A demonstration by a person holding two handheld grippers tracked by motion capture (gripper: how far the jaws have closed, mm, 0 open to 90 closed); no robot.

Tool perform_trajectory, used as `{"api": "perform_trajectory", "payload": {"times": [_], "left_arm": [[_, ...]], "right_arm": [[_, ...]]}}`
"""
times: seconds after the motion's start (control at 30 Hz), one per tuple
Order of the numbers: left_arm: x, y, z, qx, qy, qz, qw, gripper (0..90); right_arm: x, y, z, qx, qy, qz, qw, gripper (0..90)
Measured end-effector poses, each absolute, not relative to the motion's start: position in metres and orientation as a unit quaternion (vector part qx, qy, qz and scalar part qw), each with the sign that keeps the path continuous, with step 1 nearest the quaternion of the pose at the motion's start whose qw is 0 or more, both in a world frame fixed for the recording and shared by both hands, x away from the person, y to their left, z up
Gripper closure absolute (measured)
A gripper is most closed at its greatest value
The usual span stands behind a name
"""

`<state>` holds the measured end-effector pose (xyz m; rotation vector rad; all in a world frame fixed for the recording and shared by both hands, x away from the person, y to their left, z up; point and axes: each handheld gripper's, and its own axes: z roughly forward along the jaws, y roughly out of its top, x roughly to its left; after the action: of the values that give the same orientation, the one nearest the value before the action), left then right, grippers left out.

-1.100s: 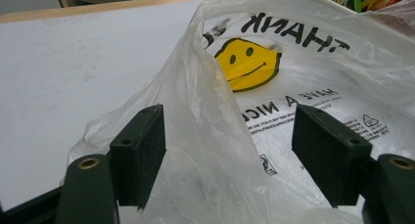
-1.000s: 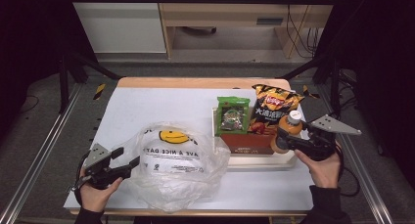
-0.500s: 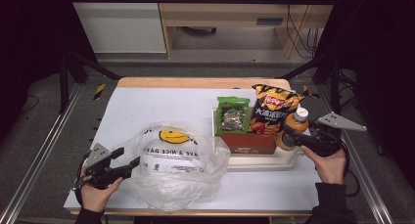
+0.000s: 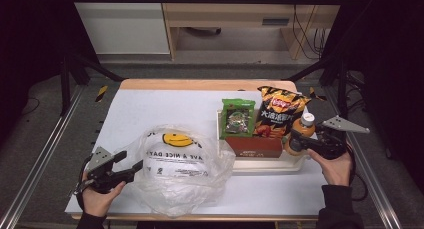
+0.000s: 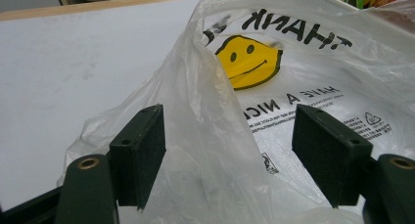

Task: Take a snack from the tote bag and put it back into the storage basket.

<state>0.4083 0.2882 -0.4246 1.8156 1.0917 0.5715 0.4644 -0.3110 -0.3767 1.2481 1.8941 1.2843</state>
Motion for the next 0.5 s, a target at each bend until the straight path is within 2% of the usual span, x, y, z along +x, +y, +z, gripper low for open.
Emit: {"api": "perform_trajectory", "payload": {"times": [0.5], "left_arm": [[0.408,0.289,-0.424,0.735,0.442,0.232,0.459,27.9]], "right_arm": [[0.467,-0.311,-0.397,0.464,0.71,0.468,0.249,30.1]]}}
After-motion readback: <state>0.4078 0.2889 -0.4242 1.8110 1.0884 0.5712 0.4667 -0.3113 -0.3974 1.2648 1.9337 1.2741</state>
